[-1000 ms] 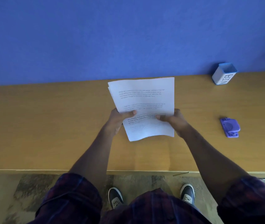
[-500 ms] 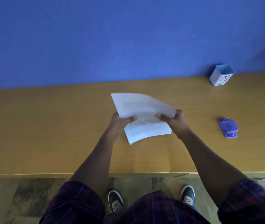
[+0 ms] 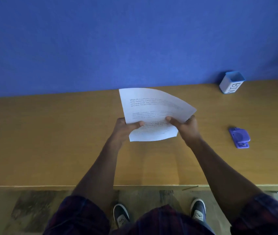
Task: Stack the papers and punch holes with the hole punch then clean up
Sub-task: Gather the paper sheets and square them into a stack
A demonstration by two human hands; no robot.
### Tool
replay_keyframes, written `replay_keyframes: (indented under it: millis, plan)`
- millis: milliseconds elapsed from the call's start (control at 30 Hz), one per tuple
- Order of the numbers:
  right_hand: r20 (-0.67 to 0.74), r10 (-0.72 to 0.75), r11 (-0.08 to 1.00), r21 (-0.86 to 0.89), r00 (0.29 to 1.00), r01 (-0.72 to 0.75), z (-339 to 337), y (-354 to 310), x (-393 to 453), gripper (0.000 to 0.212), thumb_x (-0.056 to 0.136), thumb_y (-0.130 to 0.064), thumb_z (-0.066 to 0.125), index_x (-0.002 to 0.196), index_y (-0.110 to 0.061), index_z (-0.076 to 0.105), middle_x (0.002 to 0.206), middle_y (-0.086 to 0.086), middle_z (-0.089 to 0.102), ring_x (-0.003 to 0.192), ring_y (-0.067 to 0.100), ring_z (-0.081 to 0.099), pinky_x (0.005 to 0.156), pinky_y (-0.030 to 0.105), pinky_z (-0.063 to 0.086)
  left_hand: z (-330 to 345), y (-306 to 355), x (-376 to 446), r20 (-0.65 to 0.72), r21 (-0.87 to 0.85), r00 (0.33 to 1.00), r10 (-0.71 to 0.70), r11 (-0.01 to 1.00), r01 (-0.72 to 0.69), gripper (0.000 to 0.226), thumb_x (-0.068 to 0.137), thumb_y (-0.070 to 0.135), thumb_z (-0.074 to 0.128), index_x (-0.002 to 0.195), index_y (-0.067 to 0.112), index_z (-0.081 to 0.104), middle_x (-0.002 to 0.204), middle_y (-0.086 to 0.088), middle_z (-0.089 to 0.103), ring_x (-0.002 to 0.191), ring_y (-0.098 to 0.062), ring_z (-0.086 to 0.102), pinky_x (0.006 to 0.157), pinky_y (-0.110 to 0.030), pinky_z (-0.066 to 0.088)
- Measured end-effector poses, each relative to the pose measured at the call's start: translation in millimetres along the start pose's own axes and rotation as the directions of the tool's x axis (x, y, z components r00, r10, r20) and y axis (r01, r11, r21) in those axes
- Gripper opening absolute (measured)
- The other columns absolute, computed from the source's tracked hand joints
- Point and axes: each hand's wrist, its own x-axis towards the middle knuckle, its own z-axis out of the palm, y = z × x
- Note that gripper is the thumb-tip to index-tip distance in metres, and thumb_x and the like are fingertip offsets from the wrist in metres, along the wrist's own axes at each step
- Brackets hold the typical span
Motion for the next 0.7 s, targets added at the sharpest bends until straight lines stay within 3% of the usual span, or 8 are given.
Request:
replay_keyframes:
  millis: [133,233,300,367,433,533,600,700]
  plan:
    - [-0.020,0.112,0.986,-0.125,0.994,-0.114,-9,31,-11,0.020,0.077,-0.018,0.085,0.088,-0.033,0.078,0.093,-0.011,0.079,0.091,0.008,0.074,0.078,0.036,0.061,5,-17,-7,-0.009,0.006,0.997,-0.075,0.997,0.076,0.031,0.069,0.018,0.091,0.098,0.022,0.080,0.110,-0.002,0.079,0.107,-0.022,0.073,0.094,-0.042,0.059]
    - [-0.019,0.195,0.957,-0.218,0.981,-0.194,-17,63,-32,0.021,0.080,-0.020,0.084,0.098,-0.025,0.076,0.102,-0.003,0.078,0.102,0.021,0.072,0.090,0.047,0.058,15,-49,-20,-0.067,0.064,0.986,-0.155,0.985,0.159,0.027,0.081,0.007,0.083,0.106,0.012,0.076,0.112,-0.008,0.076,0.110,-0.028,0.071,0.099,-0.050,0.056]
    - [-0.021,0.119,0.964,-0.239,0.993,-0.121,-18,74,-40,0.038,0.081,-0.018,0.082,0.117,-0.025,0.071,0.116,-0.008,0.073,0.113,0.015,0.068,0.094,0.039,0.054,17,-60,-24,-0.159,-0.028,0.967,-0.199,0.980,0.197,0.023,0.083,0.007,0.082,0.105,0.007,0.076,0.107,-0.008,0.077,0.105,-0.029,0.072,0.090,-0.043,0.059]
    - [-0.112,0.151,0.952,-0.252,0.982,-0.175,-18,77,-43,0.067,0.079,-0.018,0.084,0.138,-0.025,0.054,0.131,-0.014,0.061,0.121,0.004,0.058,0.097,0.029,0.047,15,-62,-24,-0.235,-0.196,0.940,-0.248,0.959,0.204,0.015,0.083,0.001,0.078,0.096,0.007,0.075,0.094,-0.002,0.077,0.094,-0.028,0.071,0.071,-0.032,0.056]
    - [-0.206,0.321,0.923,-0.151,0.925,-0.354,-17,76,-47,0.088,0.072,-0.036,0.089,0.146,-0.024,0.042,0.134,-0.012,0.055,0.122,0.007,0.055,0.095,0.029,0.046,17,-60,-24,-0.175,-0.371,0.947,-0.268,0.909,0.189,0.017,0.086,-0.003,0.072,0.099,0.009,0.073,0.094,-0.001,0.076,0.093,-0.028,0.069,0.068,-0.031,0.053]
    - [0.021,0.460,0.886,0.062,0.888,-0.460,-15,72,-50,0.078,0.071,-0.053,0.085,0.136,-0.022,0.054,0.126,-0.004,0.069,0.115,0.021,0.067,0.088,0.035,0.053,27,-61,-27,0.002,-0.557,0.976,-0.217,0.811,0.182,0.036,0.091,0.002,0.071,0.125,0.011,0.067,0.122,-0.010,0.073,0.110,-0.031,0.071,0.084,-0.045,0.060]
    - [0.187,0.388,0.891,0.176,0.902,-0.419,-9,68,-50,0.054,0.084,-0.041,0.078,0.131,-0.022,0.061,0.129,0.003,0.068,0.117,0.026,0.067,0.087,0.039,0.057,34,-66,-28,0.073,-0.607,0.974,-0.214,0.765,0.214,0.045,0.092,0.005,0.069,0.136,0.010,0.059,0.134,-0.015,0.066,0.124,-0.036,0.063,0.102,-0.056,0.051]
    - [0.171,0.294,0.869,0.362,0.940,-0.338,3,60,-47,0.045,0.088,-0.019,0.076,0.130,-0.013,0.062,0.133,0.012,0.065,0.119,0.032,0.065,0.090,0.047,0.057,41,-76,-30,0.158,-0.643,0.962,-0.223,0.716,0.272,0.054,0.092,0.008,0.070,0.143,0.012,0.053,0.142,-0.016,0.060,0.133,-0.037,0.056,0.111,-0.060,0.041]
